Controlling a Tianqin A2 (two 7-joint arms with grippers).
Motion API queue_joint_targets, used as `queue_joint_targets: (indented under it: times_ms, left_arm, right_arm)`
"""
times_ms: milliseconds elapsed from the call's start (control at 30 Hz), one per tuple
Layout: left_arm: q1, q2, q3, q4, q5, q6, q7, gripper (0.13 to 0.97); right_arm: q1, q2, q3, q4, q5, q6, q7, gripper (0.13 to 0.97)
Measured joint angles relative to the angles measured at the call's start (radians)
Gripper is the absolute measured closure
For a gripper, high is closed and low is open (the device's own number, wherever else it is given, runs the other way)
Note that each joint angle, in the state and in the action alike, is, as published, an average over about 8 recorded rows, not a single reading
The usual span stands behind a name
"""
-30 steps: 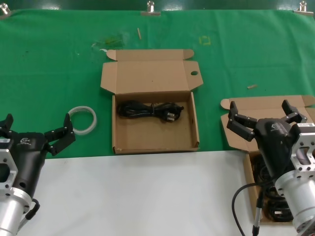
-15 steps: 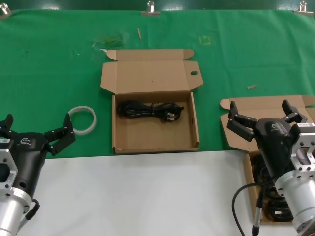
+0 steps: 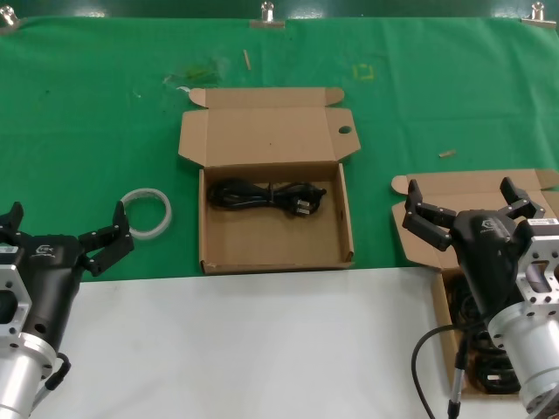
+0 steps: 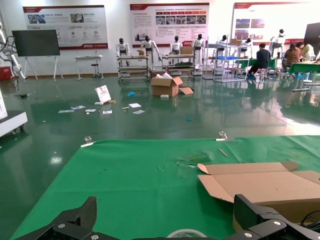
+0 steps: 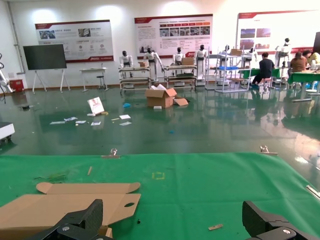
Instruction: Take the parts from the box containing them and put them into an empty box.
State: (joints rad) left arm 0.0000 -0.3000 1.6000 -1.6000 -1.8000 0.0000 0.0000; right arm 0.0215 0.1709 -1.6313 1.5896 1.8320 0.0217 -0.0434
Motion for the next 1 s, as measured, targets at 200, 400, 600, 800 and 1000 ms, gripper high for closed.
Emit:
queue_joint_targets:
  times_ms: [200,400,600,800,1000]
  left_arm:
    - [0.000,0.000,0.000,0.000,0.000,0.000,0.000,0.132]
    - [0.000,0.000,0.000,0.000,0.000,0.000,0.000,0.132]
    - [0.000,0.000,0.000,0.000,0.000,0.000,0.000,0.132]
    - [0.000,0.000,0.000,0.000,0.000,0.000,0.000,0.132]
    - [0.000,0.000,0.000,0.000,0.000,0.000,0.000,0.132]
  right_arm:
    - [0.000,0.000,0.000,0.000,0.000,0.000,0.000,0.129]
    - [0.000,0.000,0.000,0.000,0.000,0.000,0.000,0.129]
    - [0.000,0.000,0.000,0.000,0.000,0.000,0.000,0.129]
    - [0.000,0.000,0.000,0.000,0.000,0.000,0.000,0.129]
    - [0.000,0.000,0.000,0.000,0.000,0.000,0.000,0.129]
